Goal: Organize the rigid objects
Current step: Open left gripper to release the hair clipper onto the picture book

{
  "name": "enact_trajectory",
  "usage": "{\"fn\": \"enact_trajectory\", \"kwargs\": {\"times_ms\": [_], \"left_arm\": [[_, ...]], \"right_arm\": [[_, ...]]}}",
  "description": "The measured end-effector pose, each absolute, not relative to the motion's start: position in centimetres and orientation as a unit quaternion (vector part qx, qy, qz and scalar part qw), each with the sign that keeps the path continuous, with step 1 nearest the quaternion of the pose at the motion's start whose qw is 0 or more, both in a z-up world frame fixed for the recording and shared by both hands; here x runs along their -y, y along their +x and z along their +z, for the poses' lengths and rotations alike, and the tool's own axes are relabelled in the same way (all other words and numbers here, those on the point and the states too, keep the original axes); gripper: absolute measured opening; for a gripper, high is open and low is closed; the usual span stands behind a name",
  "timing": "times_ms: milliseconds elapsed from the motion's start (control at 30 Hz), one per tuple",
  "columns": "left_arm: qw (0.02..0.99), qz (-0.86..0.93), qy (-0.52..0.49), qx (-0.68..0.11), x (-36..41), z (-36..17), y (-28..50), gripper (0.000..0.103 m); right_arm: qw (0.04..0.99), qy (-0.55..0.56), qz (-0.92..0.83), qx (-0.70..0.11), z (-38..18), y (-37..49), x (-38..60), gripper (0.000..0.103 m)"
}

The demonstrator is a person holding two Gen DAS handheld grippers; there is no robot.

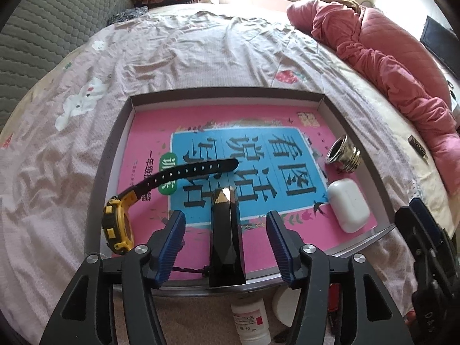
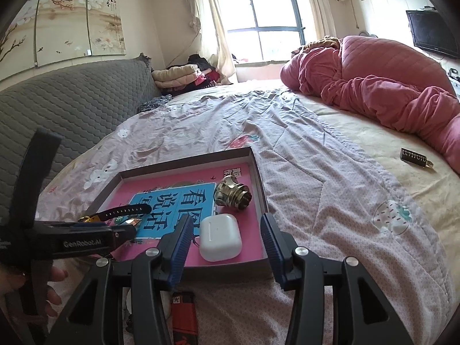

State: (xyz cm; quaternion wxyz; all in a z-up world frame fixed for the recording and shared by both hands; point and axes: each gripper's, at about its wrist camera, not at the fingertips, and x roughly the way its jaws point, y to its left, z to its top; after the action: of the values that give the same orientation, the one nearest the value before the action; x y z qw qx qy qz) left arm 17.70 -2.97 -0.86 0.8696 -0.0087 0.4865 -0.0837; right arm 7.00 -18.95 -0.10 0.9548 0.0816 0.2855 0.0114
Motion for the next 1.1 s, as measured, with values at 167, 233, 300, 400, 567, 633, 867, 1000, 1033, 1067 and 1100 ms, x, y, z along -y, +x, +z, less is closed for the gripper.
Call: {"fn": "enact_trajectory", "kwargs": {"times_ms": [167, 233, 300, 400, 567, 633, 867, 1000, 1033, 1067, 1100], "left_arm": [[0.874, -0.085, -0.018, -0.478, 2.8, -0.1, 17.2, 0.068], [0.875, -0.084, -0.018, -0.476, 2.8, 0.0, 17.1, 0.069], [0.876, -0.082, -0.016, -0.474, 2.8, 0.2, 16.8, 0.070], [0.878, -0.080, -0.013, -0.471, 2.8, 0.4, 16.5, 0.072], [0.883, -0.077, -0.010, -0.464, 2.6, 0.9, 15.9, 0.075], [0.885, -0.072, -0.012, -0.459, 2.3, 1.2, 15.6, 0.075], [0.891, -0.066, -0.021, -0.448, 1.1, 2.2, 14.6, 0.076], [0.893, -0.063, -0.024, -0.446, 0.6, 2.5, 13.9, 0.076], [0.893, -0.063, -0.024, -0.445, 0.5, 2.5, 13.7, 0.076], [0.893, -0.063, -0.023, -0.445, 0.5, 2.5, 13.5, 0.076], [0.893, -0.063, -0.024, -0.445, 0.4, 2.5, 13.4, 0.076]], "right_arm": [[0.956, 0.083, 0.018, -0.281, 0.0, 6.8, 18.9, 0.049], [0.957, 0.078, 0.018, -0.279, 0.0, 6.7, 18.7, 0.054], [0.958, 0.077, 0.019, -0.277, 0.1, 6.7, 18.7, 0.055], [0.957, 0.076, 0.019, -0.279, 0.0, 6.7, 18.6, 0.055], [0.960, 0.071, 0.014, -0.271, 0.2, 6.5, 18.6, 0.055], [0.961, 0.069, 0.012, -0.267, 0.4, 6.3, 18.7, 0.056], [0.964, 0.062, 0.007, -0.257, 0.9, 5.6, 18.7, 0.060], [0.966, 0.059, 0.006, -0.253, 1.1, 5.2, 18.6, 0.060], [0.966, 0.058, 0.006, -0.252, 1.2, 5.0, 18.5, 0.060], [0.966, 0.057, 0.007, -0.252, 1.3, 4.9, 18.5, 0.061], [0.966, 0.056, 0.007, -0.252, 1.3, 4.8, 18.4, 0.061]]}}
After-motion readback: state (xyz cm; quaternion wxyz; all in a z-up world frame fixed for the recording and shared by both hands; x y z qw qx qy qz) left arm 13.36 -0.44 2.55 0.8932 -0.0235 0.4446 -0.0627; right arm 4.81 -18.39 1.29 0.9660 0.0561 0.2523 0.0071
